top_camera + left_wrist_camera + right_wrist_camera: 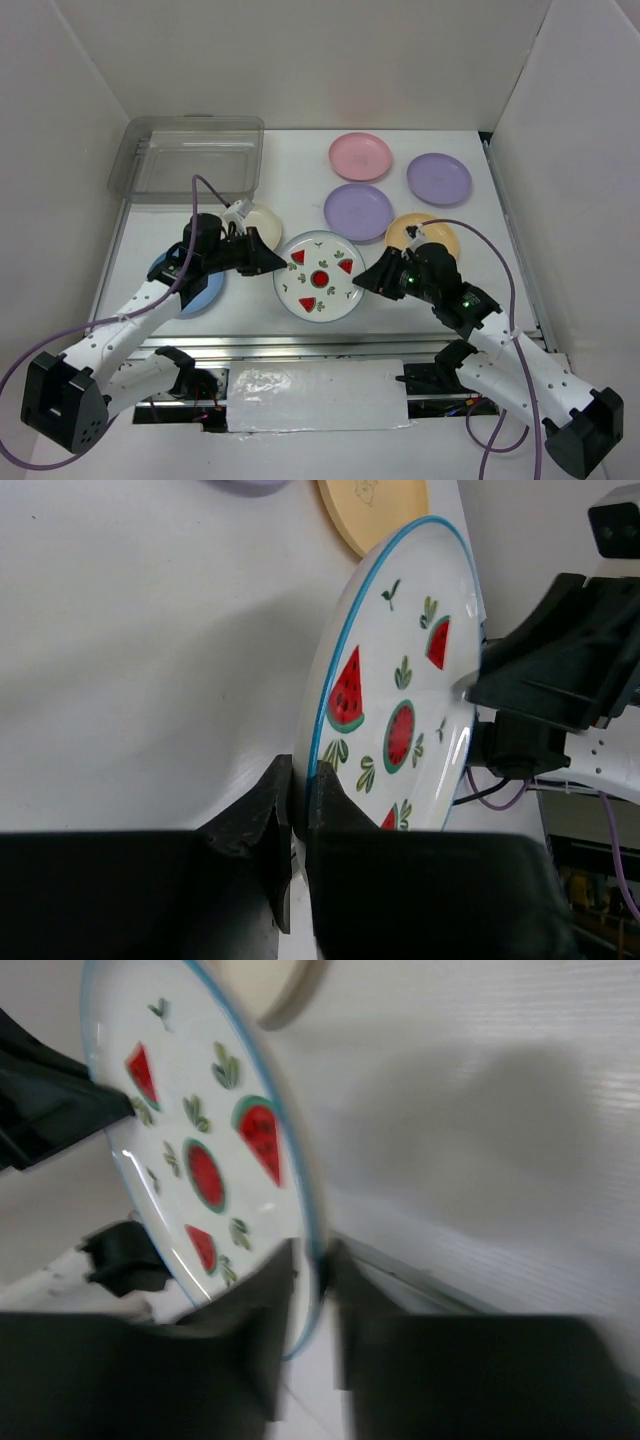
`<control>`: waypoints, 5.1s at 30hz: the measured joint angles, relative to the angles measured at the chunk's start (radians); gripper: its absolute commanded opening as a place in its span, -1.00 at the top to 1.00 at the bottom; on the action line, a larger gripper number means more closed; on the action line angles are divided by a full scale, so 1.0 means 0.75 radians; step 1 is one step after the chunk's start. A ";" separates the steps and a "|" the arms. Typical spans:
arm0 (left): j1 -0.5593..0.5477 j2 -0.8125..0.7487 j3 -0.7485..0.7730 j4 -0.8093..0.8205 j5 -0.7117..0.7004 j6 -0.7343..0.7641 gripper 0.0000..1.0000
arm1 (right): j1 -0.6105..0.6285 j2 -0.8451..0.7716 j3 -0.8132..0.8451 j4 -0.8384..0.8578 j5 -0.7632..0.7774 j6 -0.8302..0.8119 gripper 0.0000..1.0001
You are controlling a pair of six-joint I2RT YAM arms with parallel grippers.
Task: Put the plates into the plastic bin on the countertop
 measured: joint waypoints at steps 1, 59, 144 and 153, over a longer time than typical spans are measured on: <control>0.001 -0.002 -0.001 0.009 0.009 -0.007 1.00 | 0.000 0.000 0.000 0.016 -0.008 0.015 -0.99; 0.799 1.623 1.586 -0.197 -0.602 -0.438 -0.98 | 0.070 -0.152 0.041 0.158 -0.103 -0.047 -1.00; 0.069 1.059 1.209 -0.905 -0.859 0.278 1.00 | 0.174 -0.133 0.095 0.082 0.228 -0.042 -1.00; 0.229 1.024 1.707 -1.044 -0.775 0.288 1.00 | 0.135 -0.170 0.115 0.050 0.246 -0.047 -1.00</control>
